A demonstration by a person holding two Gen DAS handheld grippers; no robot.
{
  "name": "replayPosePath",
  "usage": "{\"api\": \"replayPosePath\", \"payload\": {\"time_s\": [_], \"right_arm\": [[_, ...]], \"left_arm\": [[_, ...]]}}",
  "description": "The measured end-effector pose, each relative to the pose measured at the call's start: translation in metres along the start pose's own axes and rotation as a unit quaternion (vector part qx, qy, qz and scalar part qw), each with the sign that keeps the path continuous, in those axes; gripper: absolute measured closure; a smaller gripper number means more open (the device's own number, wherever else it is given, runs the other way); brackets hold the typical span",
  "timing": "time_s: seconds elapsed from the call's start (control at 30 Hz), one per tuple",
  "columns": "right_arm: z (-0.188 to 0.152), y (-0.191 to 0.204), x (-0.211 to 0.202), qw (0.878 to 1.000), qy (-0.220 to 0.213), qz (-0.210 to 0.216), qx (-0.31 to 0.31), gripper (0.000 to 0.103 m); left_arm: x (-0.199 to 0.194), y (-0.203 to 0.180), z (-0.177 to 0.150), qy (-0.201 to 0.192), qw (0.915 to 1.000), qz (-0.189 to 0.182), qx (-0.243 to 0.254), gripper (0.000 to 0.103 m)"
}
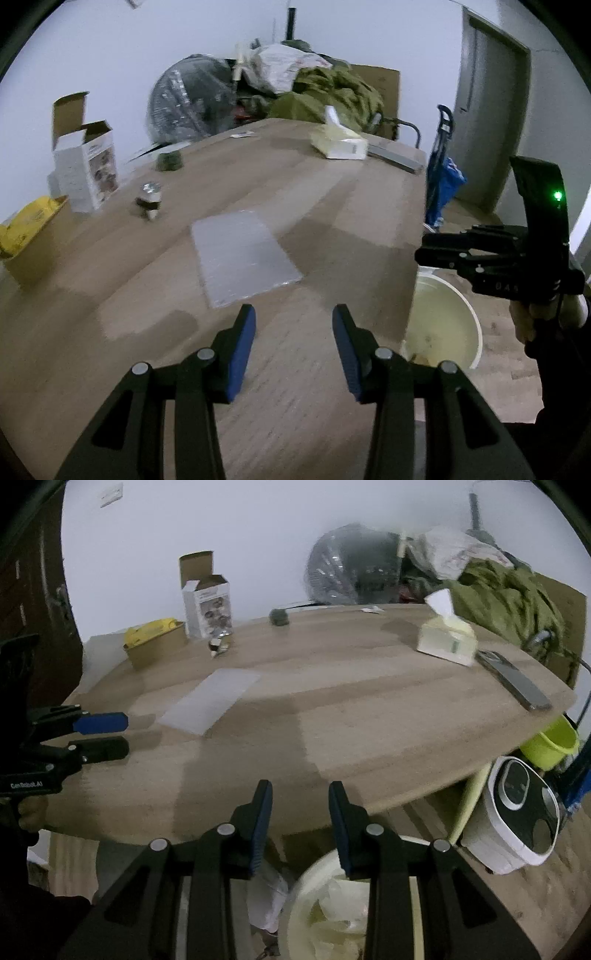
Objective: Collect trash
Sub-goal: 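Move both open grippers back over the table, then grasp the bubble wrap sheet with the right gripper while the left grasps the foil-wrapped item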
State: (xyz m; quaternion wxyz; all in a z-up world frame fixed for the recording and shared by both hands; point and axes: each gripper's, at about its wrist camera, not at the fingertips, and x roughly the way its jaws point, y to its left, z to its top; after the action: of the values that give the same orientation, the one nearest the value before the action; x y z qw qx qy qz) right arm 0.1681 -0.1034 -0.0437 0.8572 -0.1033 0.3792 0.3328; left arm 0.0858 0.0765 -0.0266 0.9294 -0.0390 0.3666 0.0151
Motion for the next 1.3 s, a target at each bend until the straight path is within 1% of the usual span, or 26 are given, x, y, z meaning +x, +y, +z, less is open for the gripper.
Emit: {"api": "replayPosePath", "payload": {"time_s": [0.3,0.53,0.67,0.73,0.77,0.8,1.03,1.3], "right_arm": [[0.035,0.029,0.032,0.999,0.009,0.036,-0.036,0.074],[0.059,0.052,0.059,0.996,0.018,0.061,-0.060,0.074],[0.070,0.063,0.073,0.995,0.024,0.073,-0.069,0.074],[0.075,0.067,0.082,0.994,0.027,0.078,-0.071,0.068],[0.077,0.068,0.085,0.994,0.027,0.081,-0.070,0.060],[0.079,0.069,0.089,0.994,0.028,0.084,-0.067,0.056],[0.090,0.083,0.116,0.992,0.047,0.091,-0.074,0.056],[0.103,0.096,0.135,0.990,0.057,0.086,-0.093,0.056]], "left_arm": [[-0.012,0.039,-0.005,-0.004,0.9984,0.033,-0.046,0.060],[-0.022,0.067,-0.007,-0.011,0.9951,0.058,-0.079,0.060],[-0.022,0.080,-0.009,-0.009,0.9933,0.068,-0.093,0.060],[-0.022,0.086,-0.009,-0.006,0.9924,0.074,-0.098,0.060],[-0.022,0.089,-0.010,-0.005,0.9922,0.076,-0.099,0.060],[-0.022,0.091,-0.010,-0.003,0.9918,0.078,-0.101,0.060],[-0.020,0.106,-0.010,0.002,0.9892,0.089,-0.116,0.055],[-0.019,0.120,-0.010,0.007,0.9873,0.095,-0.127,0.054]]}}
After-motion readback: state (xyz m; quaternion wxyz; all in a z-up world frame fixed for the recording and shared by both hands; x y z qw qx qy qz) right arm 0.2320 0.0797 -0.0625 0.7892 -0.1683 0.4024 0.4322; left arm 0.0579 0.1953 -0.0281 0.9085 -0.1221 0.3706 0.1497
